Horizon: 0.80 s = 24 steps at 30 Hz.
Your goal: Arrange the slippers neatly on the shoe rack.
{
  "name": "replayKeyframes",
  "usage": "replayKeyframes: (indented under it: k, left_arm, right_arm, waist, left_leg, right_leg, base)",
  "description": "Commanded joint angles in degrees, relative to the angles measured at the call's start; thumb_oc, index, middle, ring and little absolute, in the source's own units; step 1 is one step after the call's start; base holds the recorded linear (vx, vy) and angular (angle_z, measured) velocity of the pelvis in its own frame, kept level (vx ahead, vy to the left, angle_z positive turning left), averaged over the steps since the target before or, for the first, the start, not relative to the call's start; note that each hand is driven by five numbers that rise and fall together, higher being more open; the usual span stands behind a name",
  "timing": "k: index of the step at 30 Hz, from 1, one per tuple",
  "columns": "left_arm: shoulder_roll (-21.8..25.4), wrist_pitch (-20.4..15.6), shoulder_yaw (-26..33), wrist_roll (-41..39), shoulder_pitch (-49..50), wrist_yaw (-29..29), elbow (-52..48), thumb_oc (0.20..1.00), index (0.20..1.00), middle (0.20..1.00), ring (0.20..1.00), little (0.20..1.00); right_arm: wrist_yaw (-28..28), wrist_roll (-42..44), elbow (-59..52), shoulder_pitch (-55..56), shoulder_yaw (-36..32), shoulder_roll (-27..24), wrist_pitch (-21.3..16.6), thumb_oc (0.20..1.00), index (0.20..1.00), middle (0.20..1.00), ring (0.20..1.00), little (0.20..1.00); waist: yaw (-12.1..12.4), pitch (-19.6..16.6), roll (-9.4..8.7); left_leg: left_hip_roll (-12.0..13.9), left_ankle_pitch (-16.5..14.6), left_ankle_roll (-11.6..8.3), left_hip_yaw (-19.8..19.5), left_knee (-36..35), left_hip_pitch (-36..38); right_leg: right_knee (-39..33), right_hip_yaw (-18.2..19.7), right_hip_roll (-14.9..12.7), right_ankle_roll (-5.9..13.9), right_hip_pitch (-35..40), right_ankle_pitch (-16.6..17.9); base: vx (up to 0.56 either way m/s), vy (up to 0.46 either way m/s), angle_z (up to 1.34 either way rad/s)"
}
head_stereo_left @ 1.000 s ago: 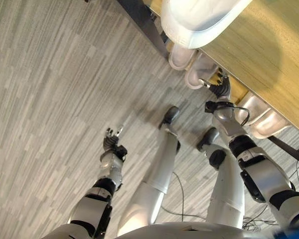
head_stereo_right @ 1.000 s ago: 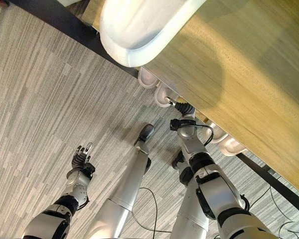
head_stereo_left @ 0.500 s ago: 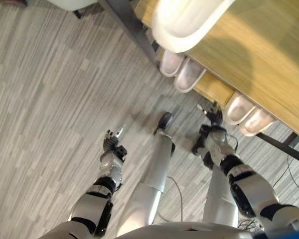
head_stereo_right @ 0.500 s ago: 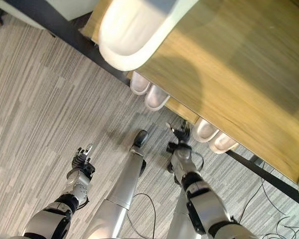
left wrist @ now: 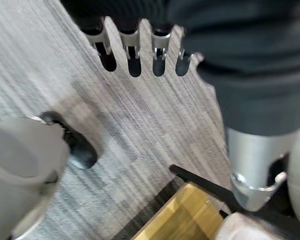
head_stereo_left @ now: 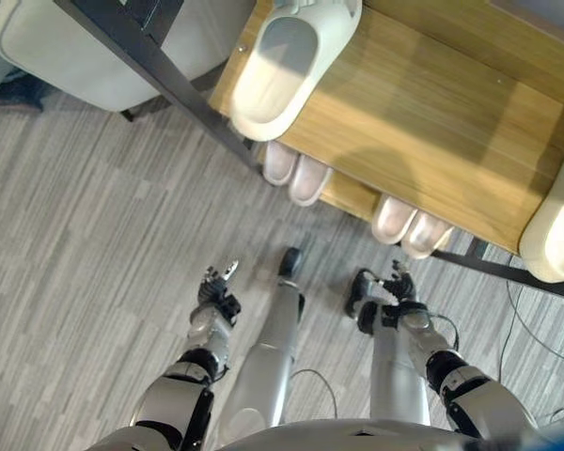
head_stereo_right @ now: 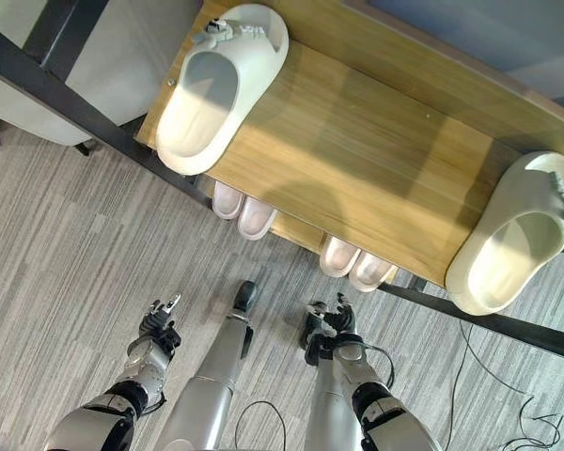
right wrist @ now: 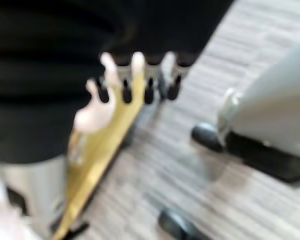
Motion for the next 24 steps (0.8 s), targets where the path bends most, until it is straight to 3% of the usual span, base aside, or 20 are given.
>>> replayKeyframes:
  k: [1, 7, 8, 9, 17, 19, 20, 21, 22, 23, 24]
  left_arm:
    - [1.1, -0.9, -1.3, 2.6, 1.9, -0.9, 1.0, 1.000, 1.000, 1.000, 1.000, 1.000]
    - [5.1, -2.9, -8.8, 15.0, 2.8, 0.1, -9.8, 1.000, 1.000, 1.000, 1.000, 1.000]
    - [5.1, -2.9, -8.8, 15.0, 2.8, 0.1, -9.9, 1.000, 1.000, 1.000, 1.000, 1.000]
    - [5.5, -2.9, -9.8, 16.5, 2.6, 0.0, -11.6, 1.000, 1.000, 1.000, 1.000, 1.000]
    - [5.2, -2.0, -17.5, 22.2, 3.9, -3.0, -20.1, 1.000, 1.000, 1.000, 1.000, 1.000]
    - [5.3, -1.8, -18.1, 22.4, 3.9, -3.7, -20.7, 1.000, 1.000, 1.000, 1.000, 1.000]
    - [14.3, -1.3, -14.0, 14.7, 10.5, -9.6, -32.8, 1.000, 1.000, 1.000, 1.000, 1.000]
    - [21.5, -2.7, -12.1, 12.7, 17.9, -12.6, -39.5, 1.000, 1.000, 1.000, 1.000, 1.000]
    - [23.0, -2.6, -14.6, 14.2, 18.8, -14.2, -42.7, 1.000, 1.000, 1.000, 1.000, 1.000]
    - [28.5, -5.1, -13.0, 19.6, 21.5, -12.9, -46.9, 1.000, 1.000, 1.000, 1.000, 1.000]
    - [28.6, -5.1, -12.9, 19.6, 21.6, -12.9, -47.0, 1.000, 1.000, 1.000, 1.000, 1.000]
  right_arm:
    - [2.0, -2.9, -1.8, 4.6, 0.8, -0.8, 0.3, 1.000, 1.000, 1.000, 1.000, 1.000]
    - [3.8, -7.9, -3.2, 10.5, 2.9, -2.2, 0.2, 1.000, 1.000, 1.000, 1.000, 1.000]
    - [3.8, -7.9, -3.2, 10.5, 2.8, -2.2, 0.2, 1.000, 1.000, 1.000, 1.000, 1.000]
    - [4.0, -9.0, -3.1, 11.4, 2.7, -2.4, 0.2, 1.000, 1.000, 1.000, 1.000, 1.000]
    - [1.5, -21.4, 6.3, 16.0, 1.6, -4.2, 4.5, 1.000, 1.000, 1.000, 1.000, 1.000]
    - [1.6, -22.2, 6.9, 16.5, 1.5, -4.4, 5.0, 1.000, 1.000, 1.000, 1.000, 1.000]
    - [2.8, -22.3, 6.2, 18.2, -0.7, -6.0, 5.0, 1.000, 1.000, 1.000, 1.000, 1.000]
    - [3.2, -22.7, 7.3, 18.6, -1.9, -6.7, 5.4, 1.000, 1.000, 1.000, 1.000, 1.000]
    - [3.1, -23.3, 7.5, 19.4, -2.8, -6.8, 6.1, 1.000, 1.000, 1.000, 1.000, 1.000]
    - [3.5, -23.2, 7.7, 21.2, -3.8, -6.7, 5.5, 1.000, 1.000, 1.000, 1.000, 1.000]
    - [3.5, -23.2, 7.7, 21.2, -3.8, -6.6, 5.5, 1.000, 1.000, 1.000, 1.000, 1.000]
  waist:
    - [0.8, -1.5, 1.70]
    - [0.4, -1.1, 2.01]
    - [0.4, -1.0, 2.03]
    - [0.4, -1.0, 2.51]
    - [-1.9, -2.9, 3.39]
    - [-2.1, -3.1, 3.55]
    - [-1.3, -3.4, 4.06]
    - [-0.6, -3.6, 4.64]
    - [-0.6, -3.6, 4.78]
    - [-0.5, -4.1, 4.77]
    - [-0.5, -4.1, 4.77]
  left_leg:
    - [2.3, 4.4, 0.89, 5.5, -9.6, 2.3]
    - [3.1, 4.8, 0.34, 6.3, -11.9, 9.9]
    - [3.2, 4.8, 0.34, 6.3, -12.0, 10.1]
    - [3.3, 7.0, 0.39, 6.2, -13.4, 10.8]
    - [3.8, 7.9, -0.22, 6.3, -23.0, 28.9]
    - [4.1, 8.1, -0.22, 6.3, -23.7, 30.2]
    - [4.1, 8.0, -0.25, 6.3, -23.9, 31.3]
    - [4.3, 8.0, -0.27, 6.5, -24.5, 32.5]
    - [4.2, 7.8, -0.20, 6.4, -24.8, 33.8]
    - [4.5, 7.3, -0.19, 7.1, -25.6, 36.3]
    - [4.5, 7.5, -0.17, 7.1, -25.8, 36.3]
  right_leg:
    - [0.1, 2.5, 0.2, 1.09, 3.0, -2.6]
    - [-4.0, 2.3, 0.9, 1.71, 11.1, -1.5]
    - [-4.1, 2.3, 1.0, 1.71, 11.3, -1.5]
    - [-5.9, 1.7, 1.3, 1.60, 12.2, 0.8]
    - [-16.2, 0.3, 3.3, 3.36, 30.1, 2.7]
    - [-17.1, 0.2, 3.5, 3.45, 31.5, 3.0]
    - [-17.6, 0.1, 3.5, 3.74, 33.0, 3.0]
    - [-18.6, 0.2, 3.6, 4.00, 34.6, 3.4]
    - [-19.3, -0.1, 3.7, 4.23, 35.9, 3.5]
    - [-20.4, 0.2, 3.8, 4.58, 38.1, 3.4]
    - [-20.6, 0.2, 3.8, 4.60, 38.1, 3.7]
  base:
    - [0.00, 0.000, 0.00]
    - [0.00, 0.003, -0.04]
    - [-0.08, 0.047, -0.08]
    - [-0.08, 0.026, -0.07]
    - [0.04, -0.025, -0.04]
    - [0.04, -0.022, 0.00]
    - [0.04, -0.015, -0.09]
    - [0.05, -0.009, -0.06]
    - [0.05, -0.020, 0.04]
    - [0.05, -0.021, 0.15]
    - [0.04, -0.028, 0.18]
